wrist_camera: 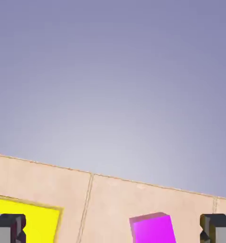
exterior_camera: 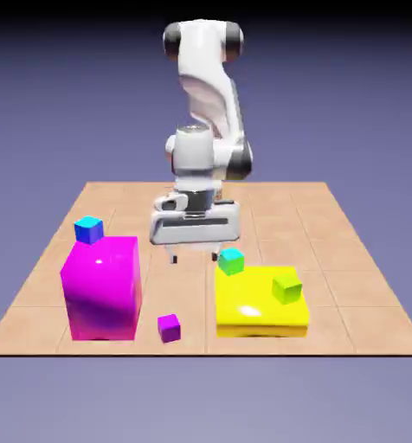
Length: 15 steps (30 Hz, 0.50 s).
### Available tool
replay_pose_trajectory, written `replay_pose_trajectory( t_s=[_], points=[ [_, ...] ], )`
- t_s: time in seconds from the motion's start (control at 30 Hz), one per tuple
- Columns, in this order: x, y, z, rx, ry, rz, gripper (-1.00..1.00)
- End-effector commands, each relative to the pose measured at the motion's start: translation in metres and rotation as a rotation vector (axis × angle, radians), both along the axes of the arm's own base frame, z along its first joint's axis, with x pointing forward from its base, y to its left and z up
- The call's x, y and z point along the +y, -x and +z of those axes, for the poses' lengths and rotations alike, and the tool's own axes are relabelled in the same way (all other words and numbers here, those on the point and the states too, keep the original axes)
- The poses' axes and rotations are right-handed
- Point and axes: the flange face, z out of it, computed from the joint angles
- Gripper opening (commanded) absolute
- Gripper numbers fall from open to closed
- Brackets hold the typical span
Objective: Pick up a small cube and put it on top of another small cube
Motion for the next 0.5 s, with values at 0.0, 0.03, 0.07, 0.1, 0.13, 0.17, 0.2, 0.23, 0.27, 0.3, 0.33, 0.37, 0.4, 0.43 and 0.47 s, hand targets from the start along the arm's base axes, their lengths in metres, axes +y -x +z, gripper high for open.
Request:
replay_pose_trajectory(
  t_s=[0.0,0.03,0.07,0.1,0.13,0.17,0.2,0.23,0.27,0.3,0.33,0.37,0.4,0.43,0.47],
  points=[
    [-0.002,-0.005,-0.011,0.04,0.008,0.011,0.0],
    [-0.005,-0.009,-0.021,0.081,0.015,0.021,0.0],
    [-0.008,-0.013,-0.032,0.121,0.023,0.031,0.0],
    [-0.011,-0.016,-0.043,0.161,0.031,0.042,0.0],
    [-0.014,-0.019,-0.054,0.201,0.039,0.052,0.0],
    [-0.018,-0.022,-0.065,0.241,0.047,0.062,0.0],
    [-0.021,-0.025,-0.075,0.282,0.056,0.072,0.0],
    [-0.024,-0.027,-0.086,0.322,0.065,0.082,0.0],
    [-0.027,-0.029,-0.097,0.362,0.073,0.092,0.0],
    [-0.031,-0.031,-0.108,0.402,0.082,0.102,0.0],
    [-0.034,-0.032,-0.118,0.442,0.091,0.112,0.0],
    [-0.038,-0.033,-0.129,0.482,0.1,0.122,0.0],
    [-0.04,-0.034,-0.136,0.509,0.107,0.128,0.0],
    [-0.04,-0.034,-0.136,0.509,0.107,0.128,0.0],
    [-0.042,-0.03,-0.155,0.508,0.107,0.129,0.0]
  ],
)
